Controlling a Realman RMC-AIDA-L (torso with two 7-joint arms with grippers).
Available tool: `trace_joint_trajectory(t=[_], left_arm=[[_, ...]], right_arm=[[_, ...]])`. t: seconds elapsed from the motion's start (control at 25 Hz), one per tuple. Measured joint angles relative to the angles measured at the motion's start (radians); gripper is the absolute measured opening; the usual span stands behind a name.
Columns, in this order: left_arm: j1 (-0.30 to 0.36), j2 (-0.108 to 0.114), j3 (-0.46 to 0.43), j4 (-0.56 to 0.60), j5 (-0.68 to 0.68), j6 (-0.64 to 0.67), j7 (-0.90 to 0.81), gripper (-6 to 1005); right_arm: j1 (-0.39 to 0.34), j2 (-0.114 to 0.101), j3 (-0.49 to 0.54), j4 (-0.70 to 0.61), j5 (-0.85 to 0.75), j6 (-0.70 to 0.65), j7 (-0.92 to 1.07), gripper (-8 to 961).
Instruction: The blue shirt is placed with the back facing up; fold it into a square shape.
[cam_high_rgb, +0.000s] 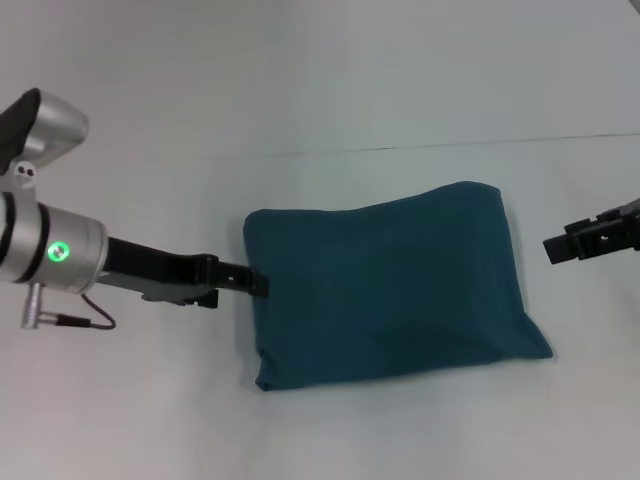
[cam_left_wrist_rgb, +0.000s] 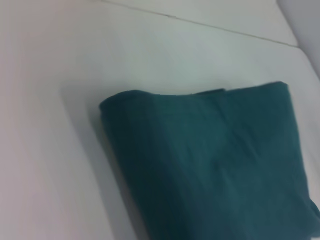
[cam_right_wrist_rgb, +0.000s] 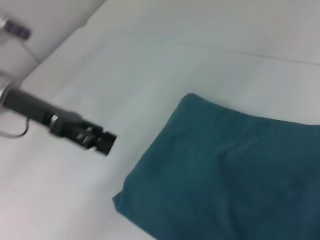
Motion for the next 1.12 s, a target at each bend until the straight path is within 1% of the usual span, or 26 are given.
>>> trace_joint_trajectory(t=[0.04,0.08,0.12,0.16,0.32,0.4,0.64,0.8,0.88,1.12], left_arm=[[-0.012,0.002,0.001,-0.02,0.007,-0.019,-0.022,899],[-0.023,0.003,0.003,-0.036,0.018,-0.037,-0.043,899],[-0.04,0.005,0.004,-0.062,0.036,-0.062,-0.074,899],[-0.045,0.006,0.003,-0.071,0.042,-0.07,-0.082,898],[-0.07,0.008,-0.001,-0.129,0.056,-0.108,-0.099,897],[-0.074,0.007,-0.001,-0.14,0.056,-0.123,-0.104,896],[-0.096,0.002,-0.004,-0.182,0.047,-0.146,-0.107,893],[-0.121,-0.005,-0.002,-0.21,0.045,-0.151,-0.101,892],[-0.141,-0.013,0.003,-0.241,0.046,-0.176,-0.097,891],[-0.151,-0.019,0.005,-0.265,0.055,-0.205,-0.097,888]], right_arm=[[0.005,-0.002,-0.009,-0.016,-0.002,-0.014,0.0,577],[0.014,-0.016,-0.039,-0.055,-0.005,-0.036,0.005,577],[0.016,-0.022,-0.056,-0.073,-0.005,-0.04,0.009,577],[0.016,-0.022,-0.056,-0.073,-0.005,-0.04,0.009,577],[0.025,-0.044,-0.126,-0.131,-0.004,-0.043,0.025,576],[0.034,-0.047,-0.137,-0.133,-0.004,-0.043,0.025,576],[0.043,-0.041,-0.16,-0.13,-0.004,-0.042,0.016,576],[0.042,-0.036,-0.166,-0.128,-0.004,-0.039,0.016,576],[0.041,-0.033,-0.172,-0.128,-0.004,-0.04,0.016,576],[0.036,-0.022,-0.19,-0.128,-0.004,-0.038,0.016,577]])
